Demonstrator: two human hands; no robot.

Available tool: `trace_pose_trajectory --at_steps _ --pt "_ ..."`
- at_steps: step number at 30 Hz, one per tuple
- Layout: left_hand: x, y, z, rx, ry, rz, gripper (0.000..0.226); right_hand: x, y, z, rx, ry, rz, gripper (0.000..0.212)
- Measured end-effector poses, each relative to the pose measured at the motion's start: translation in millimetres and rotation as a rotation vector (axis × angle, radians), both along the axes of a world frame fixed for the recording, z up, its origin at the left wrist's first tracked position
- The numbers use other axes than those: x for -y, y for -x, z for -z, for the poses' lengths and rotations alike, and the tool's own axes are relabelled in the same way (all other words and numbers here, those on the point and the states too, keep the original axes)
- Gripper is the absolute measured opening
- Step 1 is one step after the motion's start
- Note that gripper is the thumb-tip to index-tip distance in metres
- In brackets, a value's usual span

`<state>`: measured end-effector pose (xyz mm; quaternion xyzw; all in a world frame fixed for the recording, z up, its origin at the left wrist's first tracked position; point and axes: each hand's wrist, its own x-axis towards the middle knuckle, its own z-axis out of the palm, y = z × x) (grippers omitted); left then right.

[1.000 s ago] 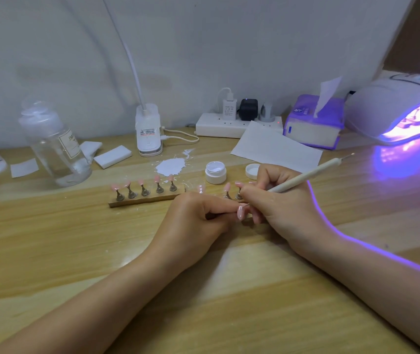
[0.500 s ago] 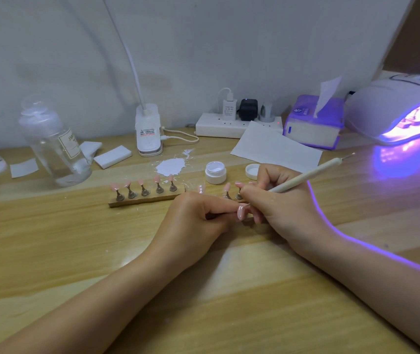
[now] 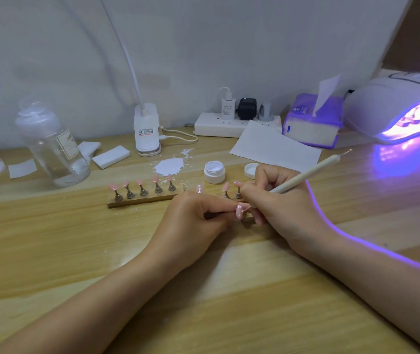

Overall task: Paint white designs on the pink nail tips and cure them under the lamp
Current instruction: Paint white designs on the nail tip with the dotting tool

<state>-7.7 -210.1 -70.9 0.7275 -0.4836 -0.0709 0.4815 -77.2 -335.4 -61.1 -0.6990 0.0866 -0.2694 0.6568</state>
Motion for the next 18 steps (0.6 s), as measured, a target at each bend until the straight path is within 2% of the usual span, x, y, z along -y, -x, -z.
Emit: trace_pose_trajectory --at_steps 2,7,18 --pt "0.1 0.0 -0.5 0.011 -0.002 0.003 0.025 -1.0 0.3 0.3 0.005 0.032 -0.007 0.037" --pt "-0.6 1.1 -1.9 0.008 -0.002 0.01 0.025 -1.6 0.4 0.4 -0.003 0.073 -0.001 0.042" --pt "-0.3 1.0 -2.2 -0.011 -0.005 0.0 0.022 -1.6 0.0 0.2 -0.025 0.053 0.02 0.038"
